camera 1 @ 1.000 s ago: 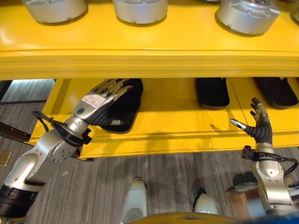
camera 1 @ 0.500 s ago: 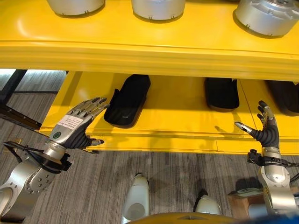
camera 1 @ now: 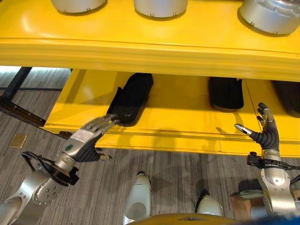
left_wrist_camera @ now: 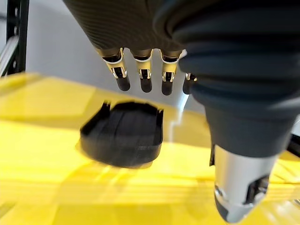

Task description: Move parts from the plastic box to the shelf.

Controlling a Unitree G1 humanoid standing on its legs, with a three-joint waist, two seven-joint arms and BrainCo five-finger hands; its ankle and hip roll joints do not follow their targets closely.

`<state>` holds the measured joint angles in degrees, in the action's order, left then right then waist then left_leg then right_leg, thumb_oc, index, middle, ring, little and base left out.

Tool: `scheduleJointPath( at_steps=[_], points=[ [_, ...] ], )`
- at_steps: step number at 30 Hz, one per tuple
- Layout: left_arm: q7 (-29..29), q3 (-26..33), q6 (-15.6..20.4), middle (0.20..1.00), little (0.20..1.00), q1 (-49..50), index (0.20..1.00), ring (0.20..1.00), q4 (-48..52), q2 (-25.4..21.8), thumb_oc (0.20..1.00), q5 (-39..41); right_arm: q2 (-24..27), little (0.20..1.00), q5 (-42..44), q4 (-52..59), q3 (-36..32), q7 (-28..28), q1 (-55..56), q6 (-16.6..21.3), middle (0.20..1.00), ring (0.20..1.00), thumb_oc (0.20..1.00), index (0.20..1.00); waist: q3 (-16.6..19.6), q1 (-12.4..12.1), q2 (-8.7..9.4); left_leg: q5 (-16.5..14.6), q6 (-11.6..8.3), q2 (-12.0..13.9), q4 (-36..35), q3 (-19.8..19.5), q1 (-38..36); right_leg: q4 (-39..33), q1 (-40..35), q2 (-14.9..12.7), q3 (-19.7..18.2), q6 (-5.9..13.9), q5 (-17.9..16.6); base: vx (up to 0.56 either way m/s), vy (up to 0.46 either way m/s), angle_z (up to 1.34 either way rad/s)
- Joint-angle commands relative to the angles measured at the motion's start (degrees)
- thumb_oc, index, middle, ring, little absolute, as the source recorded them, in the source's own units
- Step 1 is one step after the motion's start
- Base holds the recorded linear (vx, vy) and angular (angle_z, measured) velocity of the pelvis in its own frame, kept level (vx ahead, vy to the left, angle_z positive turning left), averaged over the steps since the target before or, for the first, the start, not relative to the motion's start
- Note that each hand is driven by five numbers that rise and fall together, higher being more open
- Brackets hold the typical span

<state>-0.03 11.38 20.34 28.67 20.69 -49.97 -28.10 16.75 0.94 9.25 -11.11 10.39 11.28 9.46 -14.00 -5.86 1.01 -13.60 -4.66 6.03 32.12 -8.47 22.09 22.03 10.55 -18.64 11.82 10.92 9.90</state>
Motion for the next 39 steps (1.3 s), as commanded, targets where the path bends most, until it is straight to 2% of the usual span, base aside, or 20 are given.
scheduleJointPath(
  at_steps=[1, 10, 22, 29, 39],
  points=[
    [-0.04, 0.83, -0.1, 1.0, 1.0, 0.56, 1.0, 1.0, 0.26, -1.89, 1.0, 4.62, 0.68, 1.0, -0.21, 1.59, -2.99, 1.16, -1.92, 2.44, 1.0, 1.0, 1.0, 1.0, 2.91, -0.26, 0.83, 5.28, 2.14, -1.29, -0.43, -0.76, 1.27, 9.39, 2.66, 0.82, -1.75, -2.9, -1.98, 0.0, 0.0, 0.0],
    [-2.1, -4.28, -0.94, 1.0, 1.0, -0.51, 1.0, 1.0, -5.21, -0.97, 1.0, 7.26, 0.81, 1.0, 0.02, 1.29, -2.87, 1.31, -2.66, 2.52, 1.0, 1.0, 1.0, 1.0, 2.27, -0.37, 0.73, 5.29, 2.37, -1.35, -0.03, -0.82, 1.38, 9.96, 2.84, 0.75, -1.73, -2.91, -1.75, 0.0, 0.0, 0.0],
    [-2.5, -5.09, -1.66, 1.0, 1.0, 0.07, 1.0, 1.0, -8.68, -0.34, 1.0, 7.33, 0.62, 1.0, 0.01, 1.36, -3.08, 1.38, -2.7, 2.58, 1.0, 1.0, 1.0, 1.0, 1.93, -0.63, 0.95, 5.25, 2.44, -1.51, 0.08, -0.61, 1.19, 10.05, 2.73, 0.45, -1.78, -2.89, -1.7, 0.0, 0.0, 0.0],
    [-1.96, -6.62, -2.37, 1.0, 1.0, -1.14, 1.0, 1.0, -13.52, 0.68, 1.0, 5.58, 0.94, 1.0, -0.05, 0.71, -3.34, 1.42, -2.55, 2.14, 1.0, 1.0, 1.0, 1.0, 2.11, -0.45, 0.83, 5.3, 2.41, -1.52, -0.08, -0.52, 1.21, 10.21, 2.97, 0.46, -1.93, -2.92, -1.68, 0.0, 0.0, 0.0],
    [0.18, -5.44, -2.84, 1.0, 1.0, -3.21, 1.0, 1.0, -15.68, 0.2, 1.0, 1.68, 1.29, 1.0, -0.15, 0.9, -3.66, 0.89, -2.68, 2.03, 1.0, 1.0, 1.0, 1.0, 2.3, 0.11, 0.7, 5.17, 2.2, -1.39, 0.33, -0.33, 1.4, 10.36, 3.35, 0.43, -2.27, -3.03, -1.59, 0.0, 0.0, 0.0]
  ],
)
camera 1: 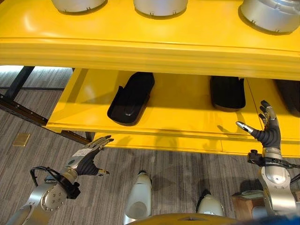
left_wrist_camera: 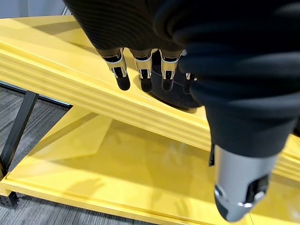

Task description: Move parts from the plastic box to the shelf.

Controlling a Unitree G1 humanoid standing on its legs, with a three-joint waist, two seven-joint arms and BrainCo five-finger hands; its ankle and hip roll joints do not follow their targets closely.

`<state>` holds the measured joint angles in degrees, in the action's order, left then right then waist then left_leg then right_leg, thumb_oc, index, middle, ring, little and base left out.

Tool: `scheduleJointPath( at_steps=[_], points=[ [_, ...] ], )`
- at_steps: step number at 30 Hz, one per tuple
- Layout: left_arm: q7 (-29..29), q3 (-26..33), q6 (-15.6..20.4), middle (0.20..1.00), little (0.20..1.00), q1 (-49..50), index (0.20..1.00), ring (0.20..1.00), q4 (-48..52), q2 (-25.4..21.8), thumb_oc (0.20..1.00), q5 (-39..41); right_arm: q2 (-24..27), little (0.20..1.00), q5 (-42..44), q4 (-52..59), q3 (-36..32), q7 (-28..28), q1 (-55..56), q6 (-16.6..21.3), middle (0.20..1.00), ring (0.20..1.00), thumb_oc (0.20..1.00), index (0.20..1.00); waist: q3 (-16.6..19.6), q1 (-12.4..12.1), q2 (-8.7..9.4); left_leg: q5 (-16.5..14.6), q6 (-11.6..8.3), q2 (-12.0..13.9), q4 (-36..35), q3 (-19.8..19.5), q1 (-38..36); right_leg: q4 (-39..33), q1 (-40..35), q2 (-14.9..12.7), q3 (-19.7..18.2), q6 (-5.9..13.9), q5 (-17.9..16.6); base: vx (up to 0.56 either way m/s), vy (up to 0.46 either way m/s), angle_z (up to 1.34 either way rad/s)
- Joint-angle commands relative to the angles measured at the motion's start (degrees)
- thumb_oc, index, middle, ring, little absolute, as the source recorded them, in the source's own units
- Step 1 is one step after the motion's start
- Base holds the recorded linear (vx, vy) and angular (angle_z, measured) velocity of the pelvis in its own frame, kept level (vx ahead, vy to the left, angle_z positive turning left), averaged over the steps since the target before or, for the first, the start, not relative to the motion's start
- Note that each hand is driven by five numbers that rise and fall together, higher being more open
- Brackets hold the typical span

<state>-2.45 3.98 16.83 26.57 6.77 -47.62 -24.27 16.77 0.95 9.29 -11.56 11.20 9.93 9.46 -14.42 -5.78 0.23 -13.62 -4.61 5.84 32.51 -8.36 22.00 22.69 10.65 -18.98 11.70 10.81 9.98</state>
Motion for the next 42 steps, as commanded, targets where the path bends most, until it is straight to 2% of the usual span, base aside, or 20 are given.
scheduleJointPath(
  at_steps=[1, 12, 24, 35, 42],
  points=[
    [2.88, 1.92, 0.6, 1.0, 1.0, -1.63, 1.0, 1.0, -2.03, -2.22, 1.0, -2.69, 1.25, 1.0, -0.16, 0.88, -3.12, -0.04, -1.34, 2.05, 1.0, 1.0, 1.0, 1.0, 2.81, 0.12, 1.47, 5.17, 2.12, -1.17, -0.11, -0.41, 1.44, 9.72, 3.25, 0.78, -2.17, -2.91, -1.64, 0.0, 0.0, 0.0],
    [5.25, 1.95, 0.61, 1.0, 1.0, -5.5, 1.0, 1.0, -2.91, -4.4, 1.0, -8.38, 1.8, 1.0, -0.1, 0.9, -3.17, -0.71, -1.23, 1.96, 1.0, 1.0, 1.0, 1.0, 3.31, 0.9, 1.26, 5.13, 1.91, -1.02, -0.01, -0.25, 1.55, 9.91, 3.77, 0.79, -2.48, -2.93, -1.68, 0.0, 0.004, -0.02],
    [5.45, -5.14, -0.02, 1.0, 1.0, -11.78, 1.0, 1.0, -8.7, -5.07, 1.0, -12.38, 2.29, 1.0, 0.01, 1.2, -2.56, -0.72, -1.89, 1.82, 1.0, 1.0, 1.0, 1.0, 3.7, 2.31, 1.33, 5.07, 1.76, -0.52, 0.06, 0.35, 1.7, 10.01, 4.57, 1.12, -3.37, -2.99, -1.66, 0.0, 0.004, -0.03],
    [5.96, -14.03, -1.61, 1.0, 1.0, -17.96, 1.0, 1.0, -21.0, -2.84, 1.0, -15.15, 3.16, 1.0, 0.17, 1.08, -1.91, -0.88, -2.45, 1.95, 1.0, 1.0, 1.0, 1.0, 3.6, 3.59, 1.21, 5.0, 1.67, -0.17, 0.87, 0.73, 2.31, 10.57, 5.59, 1.29, -4.06, -3.15, -1.55, 0.0, 0.003, -0.03],
    [6.82, -15.47, -2.43, 1.0, 1.0, -20.26, 1.0, 1.0, -24.4, -2.1, 1.0, -16.37, 3.69, 1.0, 0.26, 0.99, -2.32, -0.87, -2.24, 2.19, 1.0, 1.0, 1.0, 1.0, 3.71, 4.05, 1.18, 5.01, 1.61, -0.01, 1.19, 0.95, 2.78, 10.86, 6.19, 1.3, -4.24, -3.18, -1.55, 0.0, 0.001, -0.01]
  ],
)
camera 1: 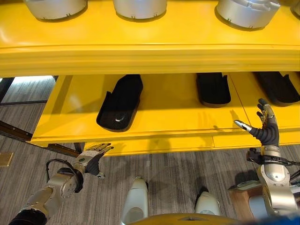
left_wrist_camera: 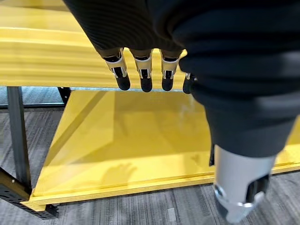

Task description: Move parts from the plastic box to the shelf.

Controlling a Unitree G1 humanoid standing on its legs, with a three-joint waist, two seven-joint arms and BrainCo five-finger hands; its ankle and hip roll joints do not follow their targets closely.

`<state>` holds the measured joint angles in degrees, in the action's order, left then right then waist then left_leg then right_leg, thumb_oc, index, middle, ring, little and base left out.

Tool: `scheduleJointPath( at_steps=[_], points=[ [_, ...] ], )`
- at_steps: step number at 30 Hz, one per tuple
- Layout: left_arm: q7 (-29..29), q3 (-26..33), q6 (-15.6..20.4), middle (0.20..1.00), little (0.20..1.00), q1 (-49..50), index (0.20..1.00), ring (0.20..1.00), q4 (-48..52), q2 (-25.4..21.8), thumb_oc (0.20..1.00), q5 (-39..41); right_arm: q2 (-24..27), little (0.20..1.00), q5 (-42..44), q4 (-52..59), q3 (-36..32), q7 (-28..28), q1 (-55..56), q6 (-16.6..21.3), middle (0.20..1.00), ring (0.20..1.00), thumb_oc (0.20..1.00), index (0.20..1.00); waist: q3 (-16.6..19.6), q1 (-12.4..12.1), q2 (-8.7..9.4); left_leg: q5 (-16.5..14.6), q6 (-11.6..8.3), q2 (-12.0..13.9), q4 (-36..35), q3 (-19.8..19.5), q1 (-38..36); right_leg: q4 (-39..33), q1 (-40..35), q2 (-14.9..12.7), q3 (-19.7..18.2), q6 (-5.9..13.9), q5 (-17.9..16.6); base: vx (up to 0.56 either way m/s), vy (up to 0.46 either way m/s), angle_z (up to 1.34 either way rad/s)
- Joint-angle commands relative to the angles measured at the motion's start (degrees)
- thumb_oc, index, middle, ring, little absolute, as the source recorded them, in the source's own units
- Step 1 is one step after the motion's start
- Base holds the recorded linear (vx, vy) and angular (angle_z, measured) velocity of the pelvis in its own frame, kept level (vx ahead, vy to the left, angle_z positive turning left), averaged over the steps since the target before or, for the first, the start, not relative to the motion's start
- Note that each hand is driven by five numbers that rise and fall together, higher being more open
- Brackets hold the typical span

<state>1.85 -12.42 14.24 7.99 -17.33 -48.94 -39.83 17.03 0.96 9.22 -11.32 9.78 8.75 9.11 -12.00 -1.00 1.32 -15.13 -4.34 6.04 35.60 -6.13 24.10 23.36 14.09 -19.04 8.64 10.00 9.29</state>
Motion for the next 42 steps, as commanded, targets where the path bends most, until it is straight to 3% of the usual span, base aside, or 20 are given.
scheduleJointPath(
  at_steps=[1, 9, 16, 25, 42],
  points=[
    [2.62, 1.07, 0.09, 1.0, 1.0, -2.04, 1.0, 1.0, -0.41, -0.78, 1.0, -0.95, 3.42, 1.0, 0.25, 1.04, -2.76, 0.55, -0.9, 2.45, 1.0, 1.0, 1.0, 1.0, 1.45, -0.59, 0.17, 6.54, 1.28, -0.1, -1.86, -1.23, 0.8, 10.06, 2.79, 1.4, -1.24, -2.4, -0.92, 0.0, 0.0, 0.0],
    [3.58, 4.16, -0.36, 1.0, 1.0, -1.73, 1.0, 1.0, 1.9, -2.89, 1.0, -1.83, 3.48, 1.0, 0.44, 1.2, -3.3, -0.03, -0.2, 2.29, 1.0, 1.0, 1.0, 1.0, 2.01, -0.44, 0.05, 6.55, 1.14, 0.13, -1.81, -1.22, 1.17, 9.92, 3.34, 1.59, -1.59, -2.47, -1.09, 0.0, 0.0, -0.02],
    [4.05, 13.71, 0.89, 1.0, 1.0, 3.84, 1.0, 1.0, 12.14, -7.02, 1.0, -2.35, 2.88, 1.0, 0.58, 1.61, -4.92, -0.57, 0.67, 1.99, 1.0, 1.0, 1.0, 1.0, 2.29, -0.98, -0.51, 6.79, 1.08, 0.13, -2.21, -1.31, 1.54, 9.74, 3.76, 1.91, -1.52, -2.46, -1.19, 0.0, 0.0, 0.0],
    [3.62, 18.55, 1.75, 1.0, 1.0, 5.71, 1.0, 1.0, 17.99, -9.9, 1.0, -1.71, 2.64, 1.0, 0.76, 2.16, -4.96, -1.04, 1.12, 1.83, 1.0, 1.0, 1.0, 1.0, 2.26, -0.94, -0.42, 6.75, 1.03, 0.07, -2.3, -1.22, 1.35, 9.64, 3.44, 1.97, -1.59, -2.49, -1.18, 0.0, 0.0, 0.0],
    [3.2, 13.79, 1.53, 1.0, 1.0, 2.12, 1.0, 1.0, 13.62, -10.29, 1.0, -2.56, 2.8, 1.0, 0.49, 2.69, -5.16, -1.2, 1.23, 1.54, 1.0, 1.0, 1.0, 1.0, 2.13, -0.11, -0.72, 6.66, 1.01, 0.3, -1.62, -1.12, 1.99, 9.92, 4.15, 2.3, -1.95, -2.57, -1.13, 0.0, 0.0, 0.0]
  ],
)
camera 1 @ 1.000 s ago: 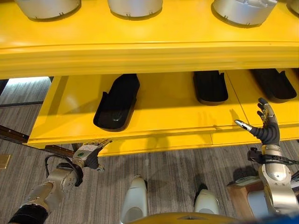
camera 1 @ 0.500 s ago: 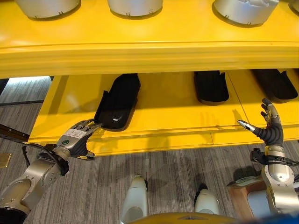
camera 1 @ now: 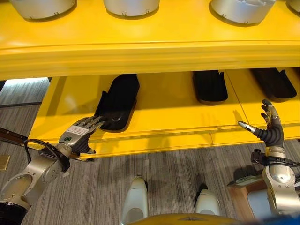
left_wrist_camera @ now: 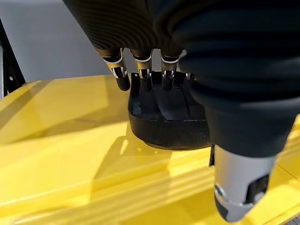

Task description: Move parts from the plastic box to the shelf.

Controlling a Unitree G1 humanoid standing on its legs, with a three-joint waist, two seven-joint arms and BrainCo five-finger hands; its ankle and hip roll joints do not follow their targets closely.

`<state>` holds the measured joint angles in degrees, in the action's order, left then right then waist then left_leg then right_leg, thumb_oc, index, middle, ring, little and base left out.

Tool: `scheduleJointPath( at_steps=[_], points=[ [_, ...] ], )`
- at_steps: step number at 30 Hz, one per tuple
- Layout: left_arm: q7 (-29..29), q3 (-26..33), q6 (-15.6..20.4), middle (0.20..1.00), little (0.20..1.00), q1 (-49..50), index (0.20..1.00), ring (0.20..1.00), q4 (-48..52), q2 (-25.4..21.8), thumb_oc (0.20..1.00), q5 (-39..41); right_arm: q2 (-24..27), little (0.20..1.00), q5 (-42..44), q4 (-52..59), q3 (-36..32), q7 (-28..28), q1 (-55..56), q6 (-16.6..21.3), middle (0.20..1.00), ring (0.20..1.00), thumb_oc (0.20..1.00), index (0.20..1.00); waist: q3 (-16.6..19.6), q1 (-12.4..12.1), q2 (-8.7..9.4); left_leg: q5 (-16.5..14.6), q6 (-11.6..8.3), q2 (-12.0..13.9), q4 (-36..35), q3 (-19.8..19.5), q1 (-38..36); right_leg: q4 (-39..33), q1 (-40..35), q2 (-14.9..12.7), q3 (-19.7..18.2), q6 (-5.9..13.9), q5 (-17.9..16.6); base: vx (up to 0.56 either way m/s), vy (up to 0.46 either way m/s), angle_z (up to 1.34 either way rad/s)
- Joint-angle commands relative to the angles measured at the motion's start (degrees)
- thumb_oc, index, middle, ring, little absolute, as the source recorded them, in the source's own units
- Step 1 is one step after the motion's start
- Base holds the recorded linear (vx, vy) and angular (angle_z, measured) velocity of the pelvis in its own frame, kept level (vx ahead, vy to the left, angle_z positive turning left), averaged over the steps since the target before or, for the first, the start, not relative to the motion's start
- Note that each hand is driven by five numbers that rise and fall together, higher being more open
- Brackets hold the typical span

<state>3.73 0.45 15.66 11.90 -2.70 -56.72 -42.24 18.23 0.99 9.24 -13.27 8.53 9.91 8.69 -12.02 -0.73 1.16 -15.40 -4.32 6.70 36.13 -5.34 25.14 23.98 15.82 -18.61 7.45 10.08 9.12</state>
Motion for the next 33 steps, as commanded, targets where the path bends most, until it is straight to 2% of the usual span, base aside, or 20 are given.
scheduleJointPath(
  at_steps=[1, 16, 23, 33],
  points=[
    [1.32, 1.01, 0.12, 1.0, 1.0, -1.69, 1.0, 1.0, -0.96, -2.52, 1.0, -0.15, 1.58, 1.0, 0.45, 2.69, -3.19, 0.04, 0.07, 1.95, 1.0, 1.0, 1.0, 1.0, 2.15, -0.37, -0.55, 6.93, 0.98, -0.35, -2.14, -1.9, 0.95, 9.3, 2.42, 1.88, -0.77, -2.66, -0.96, 0.0, 0.0, 0.0],
    [1.7, 9.47, 0.68, 1.0, 1.0, 6.99, 1.0, 1.0, 1.82, -2.41, 1.0, 1.1, 1.04, 1.0, 0.59, 3.16, -3.83, -0.25, 0.5, 2.22, 1.0, 1.0, 1.0, 1.0, 1.4, -1.65, -0.8, 7.08, 1.06, -0.78, -2.31, -1.99, 0.82, 9.45, 2.05, 1.69, -0.66, -2.64, -1.02, 0.0, 0.0, 0.0],
    [1.04, 7.27, 0.77, 1.0, 1.0, 5.22, 1.0, 1.0, 2.12, -1.92, 1.0, 1.37, 1.03, 1.0, 0.63, 3.3, -3.54, -0.27, 0.7, 2.01, 1.0, 1.0, 1.0, 1.0, 1.04, -1.29, -0.68, 6.98, 1.02, -0.86, -2.02, -1.84, 0.76, 9.58, 2.16, 1.6, -0.79, -2.61, -1.0, 0.0, 0.0, 0.0],
    [-0.49, -1.59, 0.44, 1.0, 1.0, 0.09, 1.0, 1.0, -3.54, 0.3, 1.0, 1.03, 1.64, 1.0, 0.55, 3.43, -3.47, -0.31, 0.42, 1.93, 1.0, 1.0, 1.0, 1.0, 0.74, -0.52, -0.31, 6.84, 1.1, -0.63, -1.42, -1.49, 1.11, 10.05, 2.83, 1.67, -1.28, -2.7, -0.96, 0.0, 0.0, 0.0]
  ],
)
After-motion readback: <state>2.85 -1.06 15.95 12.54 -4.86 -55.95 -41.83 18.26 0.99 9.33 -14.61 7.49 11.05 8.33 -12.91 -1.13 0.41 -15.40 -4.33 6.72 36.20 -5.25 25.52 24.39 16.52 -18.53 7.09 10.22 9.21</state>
